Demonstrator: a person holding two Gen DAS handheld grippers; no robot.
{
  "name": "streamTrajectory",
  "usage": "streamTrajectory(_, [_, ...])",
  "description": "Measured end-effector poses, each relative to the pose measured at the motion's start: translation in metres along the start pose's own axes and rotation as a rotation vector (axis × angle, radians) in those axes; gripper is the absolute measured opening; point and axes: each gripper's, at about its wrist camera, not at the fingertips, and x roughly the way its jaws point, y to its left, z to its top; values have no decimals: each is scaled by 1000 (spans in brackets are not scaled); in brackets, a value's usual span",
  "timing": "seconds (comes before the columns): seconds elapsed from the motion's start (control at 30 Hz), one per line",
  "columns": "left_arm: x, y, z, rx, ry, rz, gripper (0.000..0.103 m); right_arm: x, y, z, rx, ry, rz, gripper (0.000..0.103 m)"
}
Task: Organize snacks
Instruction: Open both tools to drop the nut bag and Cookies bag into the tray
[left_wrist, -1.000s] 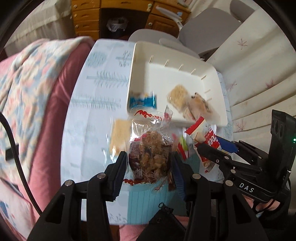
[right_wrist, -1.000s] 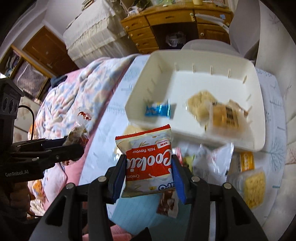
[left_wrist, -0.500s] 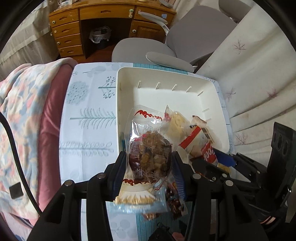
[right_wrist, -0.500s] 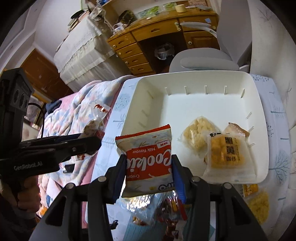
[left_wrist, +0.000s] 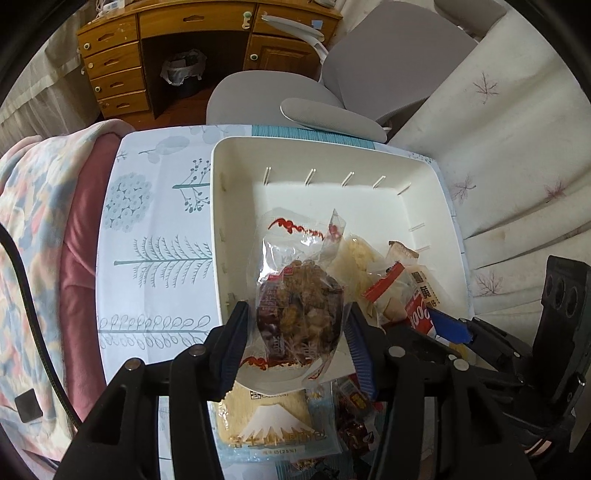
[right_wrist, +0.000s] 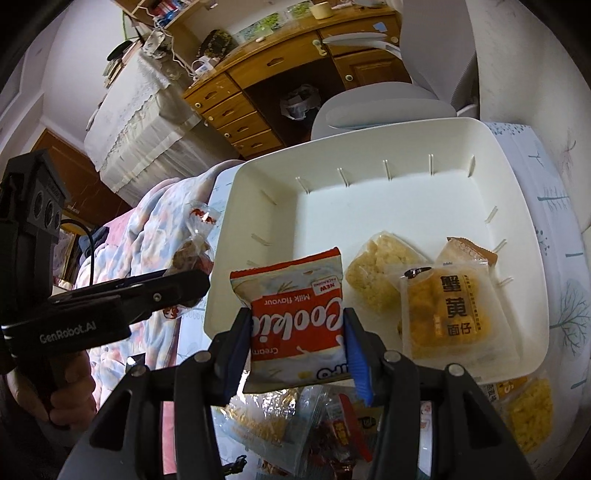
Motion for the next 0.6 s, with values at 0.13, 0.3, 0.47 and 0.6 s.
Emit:
streamTrajectory(0.13, [-3,-1,-1,-3,-11,-24,69,-3,-4,0,24,-1,-9,62])
streamTrajectory(0.3, [-13,-9,-7,16,-22,-39,71,-14,-7,-4,49,-19,-18,68])
streamTrajectory(0.47, [-23,-22,-18,25,-65,-40,71,-33,-10,-12,69,-54,-33,72])
streamTrajectory(0.6, [-33,-34,-30,55,-69,-46,72,-53,-14,-24,87,-89,-55,73])
